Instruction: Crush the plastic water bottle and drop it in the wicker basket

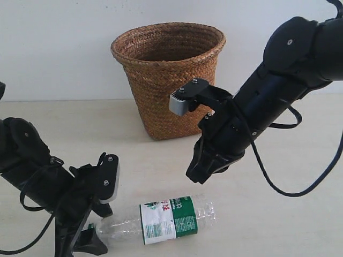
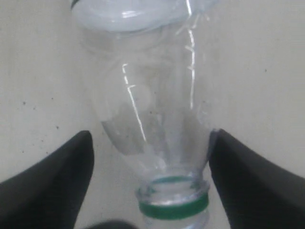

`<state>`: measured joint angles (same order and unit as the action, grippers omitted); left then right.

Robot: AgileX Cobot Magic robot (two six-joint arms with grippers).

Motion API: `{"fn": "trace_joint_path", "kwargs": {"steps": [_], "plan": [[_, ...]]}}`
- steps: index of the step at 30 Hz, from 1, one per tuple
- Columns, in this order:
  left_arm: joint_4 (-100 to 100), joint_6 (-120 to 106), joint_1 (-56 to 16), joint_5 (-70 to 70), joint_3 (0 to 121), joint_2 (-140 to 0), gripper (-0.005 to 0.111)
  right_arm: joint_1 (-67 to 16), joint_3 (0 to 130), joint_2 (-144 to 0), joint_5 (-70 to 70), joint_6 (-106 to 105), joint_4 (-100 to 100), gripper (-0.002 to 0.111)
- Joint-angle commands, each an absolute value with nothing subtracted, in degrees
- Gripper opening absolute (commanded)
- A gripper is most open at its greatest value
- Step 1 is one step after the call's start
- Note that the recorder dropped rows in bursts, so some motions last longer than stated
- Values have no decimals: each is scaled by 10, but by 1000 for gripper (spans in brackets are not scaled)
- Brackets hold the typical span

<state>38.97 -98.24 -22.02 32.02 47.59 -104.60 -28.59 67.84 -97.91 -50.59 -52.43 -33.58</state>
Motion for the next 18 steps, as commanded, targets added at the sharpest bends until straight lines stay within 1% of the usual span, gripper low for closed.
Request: {"fn": "trace_joint_path", "kwargs": {"steps": [1, 2, 3, 5, 9, 12, 18], "plan": [[392, -983, -225, 301, 472, -1054, 46, -286, 681, -978, -504, -526, -345, 0], [392, -983, -225, 301, 472, -1054, 39, -286, 681, -978, -504, -526, -353, 0], [392, -983, -225, 301, 472, -1054, 25, -286, 681, -978, -506, -526, -370, 0], [392, -984, -225, 301, 472, -1054, 5, -286, 681, -981, -509, -526, -412, 0], [395, -984, -225, 302, 472, -1054, 4, -305, 681, -1018, -521, -529, -438, 0], [395, -984, -225, 301, 472, -1054, 4, -345, 704, -1065, -482, -513, -434, 0], [398, -981, -225, 301, 472, -1054, 4, -363, 755, -1123, -510, -467, -430, 0]]}}
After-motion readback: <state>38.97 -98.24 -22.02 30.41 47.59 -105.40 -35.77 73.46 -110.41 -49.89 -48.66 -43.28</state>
